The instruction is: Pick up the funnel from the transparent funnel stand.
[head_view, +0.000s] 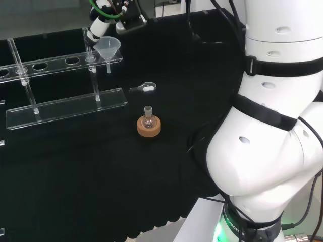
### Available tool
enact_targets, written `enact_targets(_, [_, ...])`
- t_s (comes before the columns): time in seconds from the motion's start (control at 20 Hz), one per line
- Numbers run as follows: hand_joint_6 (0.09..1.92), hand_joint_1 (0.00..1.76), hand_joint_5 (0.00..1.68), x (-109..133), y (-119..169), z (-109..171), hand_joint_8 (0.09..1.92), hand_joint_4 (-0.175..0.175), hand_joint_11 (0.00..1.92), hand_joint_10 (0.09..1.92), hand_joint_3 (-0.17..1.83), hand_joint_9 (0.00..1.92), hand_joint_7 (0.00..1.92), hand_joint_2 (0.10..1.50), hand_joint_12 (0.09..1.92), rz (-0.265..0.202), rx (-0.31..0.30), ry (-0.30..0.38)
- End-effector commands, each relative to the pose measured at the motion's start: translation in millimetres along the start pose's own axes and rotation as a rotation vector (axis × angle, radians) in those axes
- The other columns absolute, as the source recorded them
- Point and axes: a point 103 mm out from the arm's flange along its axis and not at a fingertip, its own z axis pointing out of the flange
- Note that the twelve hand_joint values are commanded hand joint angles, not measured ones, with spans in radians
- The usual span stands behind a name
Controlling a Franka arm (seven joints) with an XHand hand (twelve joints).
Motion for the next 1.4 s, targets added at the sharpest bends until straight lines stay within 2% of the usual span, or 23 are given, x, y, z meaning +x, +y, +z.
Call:
enact_targets(0.05, [0.09, 0.53, 0.11, -6, 6, 14, 0.41, -0.017, 0.19, 0.83, 0.35, 0.07, 0.00, 0.70, 1.44, 0.004, 0.036, 0.016])
enact_targets(0.2, [0.09, 0.54, 0.09, -2, 9, 18, 0.34, -0.019, 0.22, 0.86, 0.35, 0.03, 0.00, 0.68, 1.45, 0.017, 0.047, -0.009])
enact_targets(0.4, [0.09, 0.57, 0.08, 1, 14, 21, 0.48, -0.019, 0.25, 0.89, 0.35, 0.07, 0.00, 0.65, 1.45, 0.031, 0.055, -0.027])
enact_targets(0.55, [0.09, 0.60, 0.08, 1, 18, 24, 0.45, -0.019, 0.25, 0.89, 0.35, 0.07, 0.00, 0.64, 1.45, 0.024, 0.071, -0.051])
enact_targets(0.85, [0.09, 0.65, 0.07, 1, 27, 33, 0.41, -0.018, 0.26, 0.90, 0.36, 0.04, 0.00, 0.64, 1.45, 0.016, 0.100, -0.035])
enact_targets(0.9, [0.09, 0.65, 0.07, -3, 27, 35, 0.41, -0.017, 0.26, 0.90, 0.36, 0.04, 0.00, 0.64, 1.45, 0.011, 0.095, -0.030])
enact_targets(0.95, [0.09, 0.65, 0.07, -26, 24, 37, 0.41, -0.017, 0.27, 0.90, 0.36, 0.04, 0.00, 0.64, 1.45, 0.006, 0.084, 0.000])
enact_targets(1.05, [0.09, 0.65, 0.08, -37, 22, 38, 0.42, -0.015, 0.27, 0.90, 0.36, 0.04, 0.00, 0.64, 1.45, 0.011, 0.080, -0.003])
enact_targets(1.2, [0.09, 0.66, 0.08, -26, 26, 38, 0.45, -0.014, 0.28, 0.90, 0.37, 0.05, 0.00, 0.63, 1.45, 0.024, 0.071, -0.028])
enact_targets(1.4, [0.09, 0.67, 0.11, -6, 34, 42, 0.55, -0.015, 0.33, 0.88, 0.40, 0.12, 0.00, 0.62, 1.42, 0.026, 0.065, -0.013])
